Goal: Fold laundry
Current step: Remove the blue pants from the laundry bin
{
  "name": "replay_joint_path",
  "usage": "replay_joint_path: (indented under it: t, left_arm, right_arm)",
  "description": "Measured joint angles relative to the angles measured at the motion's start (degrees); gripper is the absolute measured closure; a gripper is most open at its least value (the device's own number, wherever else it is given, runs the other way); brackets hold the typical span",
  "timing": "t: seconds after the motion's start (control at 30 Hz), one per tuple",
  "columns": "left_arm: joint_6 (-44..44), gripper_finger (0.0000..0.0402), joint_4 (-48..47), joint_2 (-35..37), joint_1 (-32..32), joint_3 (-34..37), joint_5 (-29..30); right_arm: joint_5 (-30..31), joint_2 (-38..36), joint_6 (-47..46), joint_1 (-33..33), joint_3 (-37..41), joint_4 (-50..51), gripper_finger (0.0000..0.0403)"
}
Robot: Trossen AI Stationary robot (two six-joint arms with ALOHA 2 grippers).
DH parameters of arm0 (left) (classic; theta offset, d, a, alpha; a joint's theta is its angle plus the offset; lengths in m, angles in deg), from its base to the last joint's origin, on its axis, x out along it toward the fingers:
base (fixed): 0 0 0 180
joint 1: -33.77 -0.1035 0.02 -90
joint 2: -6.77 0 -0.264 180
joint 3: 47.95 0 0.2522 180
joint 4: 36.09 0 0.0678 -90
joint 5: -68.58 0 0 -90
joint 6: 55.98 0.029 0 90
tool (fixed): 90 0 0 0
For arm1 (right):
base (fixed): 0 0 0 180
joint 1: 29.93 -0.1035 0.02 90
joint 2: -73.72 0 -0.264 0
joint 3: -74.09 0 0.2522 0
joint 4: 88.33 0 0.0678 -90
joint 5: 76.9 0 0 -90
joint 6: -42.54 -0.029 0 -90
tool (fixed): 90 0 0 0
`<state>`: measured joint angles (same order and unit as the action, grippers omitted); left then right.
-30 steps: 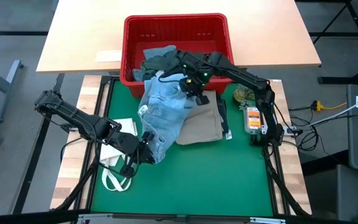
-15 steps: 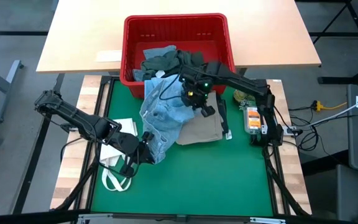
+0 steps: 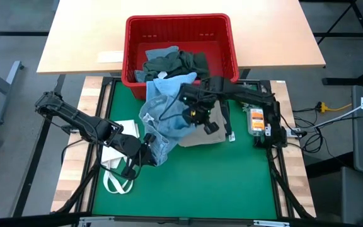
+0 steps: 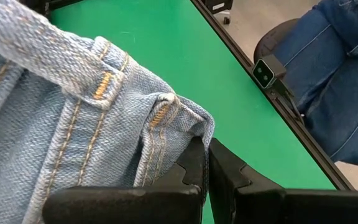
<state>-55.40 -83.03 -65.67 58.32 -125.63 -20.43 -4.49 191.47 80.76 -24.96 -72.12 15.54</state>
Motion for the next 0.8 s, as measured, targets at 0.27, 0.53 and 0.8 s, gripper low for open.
replay_joint_path:
  t: [0.27, 0.53, 0.8]
  left_arm:
    - [0.0, 0.0401, -0.9, 0.0, 0.0, 0.0, 0.0]
    - [0.0, 0.0401, -0.9, 0.0, 0.0, 0.0, 0.0]
    - [0.0, 0.0401, -0.9, 0.0, 0.0, 0.0, 0.0]
  right_arm:
    - [0.0, 0.0, -8.3, -5.6, 0.0, -0.1, 0.04]
    - [-3.3, 0.0, -15.0, -10.7, 0.0, 0.0, 0.04]
    - [-3.0, 0.0, -16.2, -14.1, 0.0, -0.1, 0.0383]
